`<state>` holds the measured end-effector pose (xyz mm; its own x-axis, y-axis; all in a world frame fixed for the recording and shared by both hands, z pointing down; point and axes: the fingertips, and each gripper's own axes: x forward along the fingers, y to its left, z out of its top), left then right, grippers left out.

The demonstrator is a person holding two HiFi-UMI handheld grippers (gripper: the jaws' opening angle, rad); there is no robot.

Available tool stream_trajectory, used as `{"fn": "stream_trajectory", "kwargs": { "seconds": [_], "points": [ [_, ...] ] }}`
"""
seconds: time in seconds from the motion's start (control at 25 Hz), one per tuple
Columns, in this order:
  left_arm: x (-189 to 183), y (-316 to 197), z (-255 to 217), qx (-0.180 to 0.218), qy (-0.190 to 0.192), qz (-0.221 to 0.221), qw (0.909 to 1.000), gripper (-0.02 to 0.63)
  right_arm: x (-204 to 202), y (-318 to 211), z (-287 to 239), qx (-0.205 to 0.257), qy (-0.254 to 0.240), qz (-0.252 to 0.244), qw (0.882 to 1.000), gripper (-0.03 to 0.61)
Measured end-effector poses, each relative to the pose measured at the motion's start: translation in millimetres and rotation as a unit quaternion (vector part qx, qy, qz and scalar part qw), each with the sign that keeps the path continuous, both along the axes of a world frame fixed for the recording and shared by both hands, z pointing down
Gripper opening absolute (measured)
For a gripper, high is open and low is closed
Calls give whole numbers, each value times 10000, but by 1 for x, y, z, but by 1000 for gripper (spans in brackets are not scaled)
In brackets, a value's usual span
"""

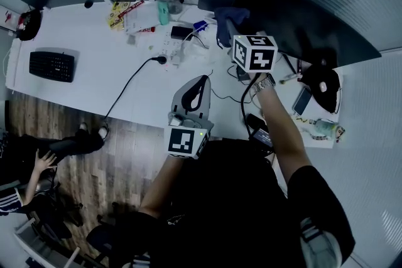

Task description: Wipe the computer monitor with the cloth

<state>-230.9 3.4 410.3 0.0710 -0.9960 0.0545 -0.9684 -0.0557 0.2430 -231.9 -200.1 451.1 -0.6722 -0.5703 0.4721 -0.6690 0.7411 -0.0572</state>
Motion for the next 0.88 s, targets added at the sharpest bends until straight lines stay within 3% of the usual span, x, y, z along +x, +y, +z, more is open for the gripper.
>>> {"fn": "stream_trajectory", "kwargs": {
  "seconds": [0.88],
  "points": [
    [7, 16, -3, 145, -14, 17, 9999, 6, -4, -4, -132, 1077, -732, 18, 9915, 66]
  ]
}}
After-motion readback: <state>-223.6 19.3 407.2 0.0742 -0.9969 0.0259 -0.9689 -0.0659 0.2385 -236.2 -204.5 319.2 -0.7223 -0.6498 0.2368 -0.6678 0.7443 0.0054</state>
